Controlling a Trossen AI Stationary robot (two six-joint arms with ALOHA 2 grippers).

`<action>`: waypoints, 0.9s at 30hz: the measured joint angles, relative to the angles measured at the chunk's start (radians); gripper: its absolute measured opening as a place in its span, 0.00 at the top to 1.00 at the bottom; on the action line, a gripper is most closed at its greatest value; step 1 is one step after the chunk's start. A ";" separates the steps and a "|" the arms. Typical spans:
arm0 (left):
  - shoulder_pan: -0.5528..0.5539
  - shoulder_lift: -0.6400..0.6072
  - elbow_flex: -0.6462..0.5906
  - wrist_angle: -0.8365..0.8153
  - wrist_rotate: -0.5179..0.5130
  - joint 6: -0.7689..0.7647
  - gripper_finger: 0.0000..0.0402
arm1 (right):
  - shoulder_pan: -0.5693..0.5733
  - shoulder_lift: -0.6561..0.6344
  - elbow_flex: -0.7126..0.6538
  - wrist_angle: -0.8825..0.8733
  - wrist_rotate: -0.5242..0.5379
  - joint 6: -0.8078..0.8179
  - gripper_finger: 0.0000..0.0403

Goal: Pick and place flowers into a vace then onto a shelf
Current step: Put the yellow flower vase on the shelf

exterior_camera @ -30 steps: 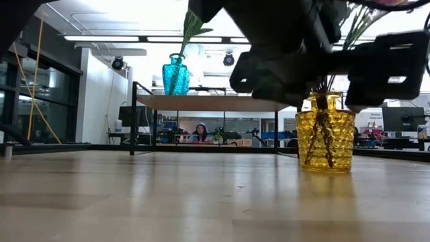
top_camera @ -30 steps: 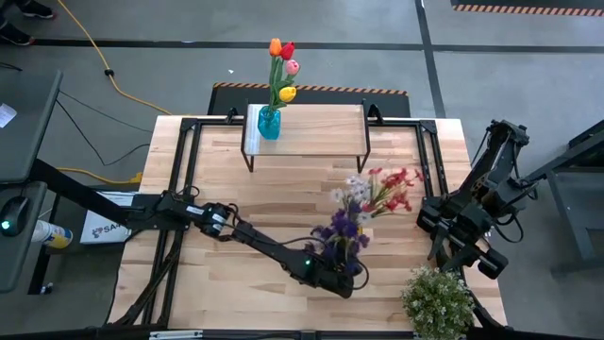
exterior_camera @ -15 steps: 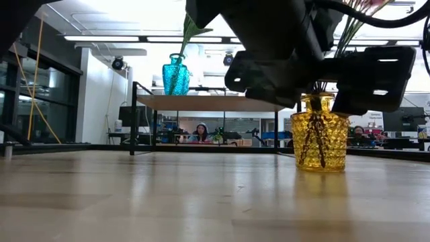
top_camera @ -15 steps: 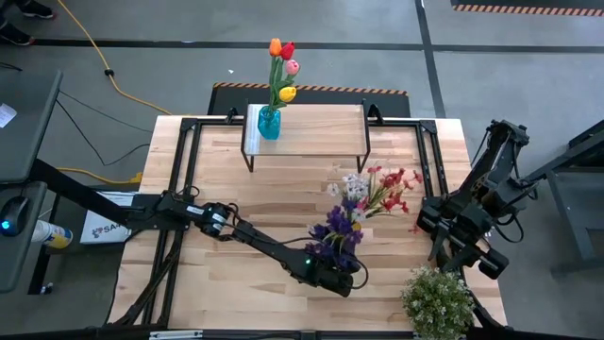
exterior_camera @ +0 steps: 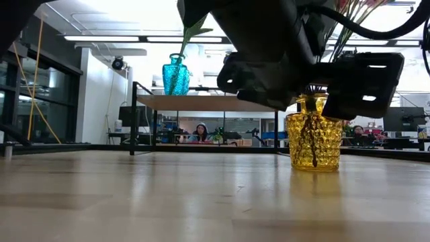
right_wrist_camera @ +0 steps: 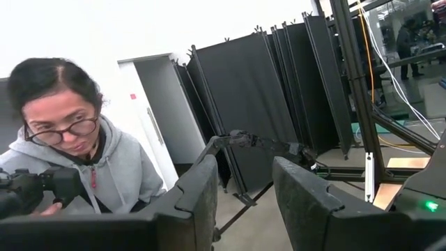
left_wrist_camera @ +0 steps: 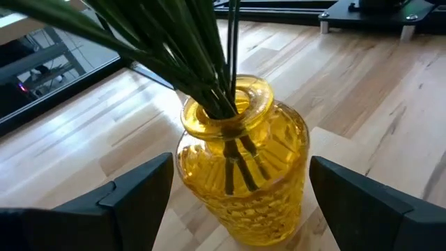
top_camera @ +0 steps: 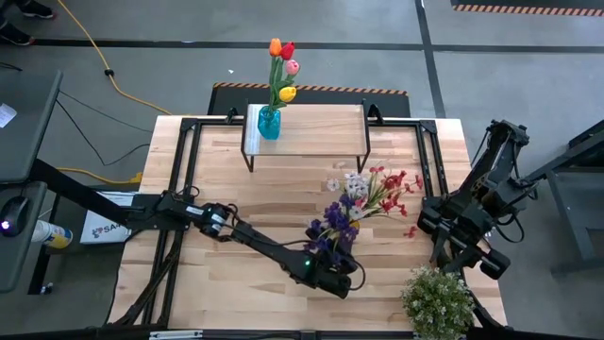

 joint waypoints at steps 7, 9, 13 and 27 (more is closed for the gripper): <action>-0.023 0.000 0.001 -0.043 -0.013 0.012 0.08 | 0.000 0.000 0.000 -0.007 0.000 0.000 0.68; -0.034 -0.001 0.002 -0.077 -0.012 0.012 0.08 | 0.000 0.000 0.000 -0.010 0.000 0.000 0.68; -0.055 -0.002 0.051 -0.192 -0.001 -0.008 0.08 | 0.000 0.000 0.000 -0.015 0.000 0.000 0.68; -0.060 -0.004 0.213 -0.219 0.019 0.044 0.08 | -0.001 0.000 0.000 -0.015 0.020 -0.003 0.68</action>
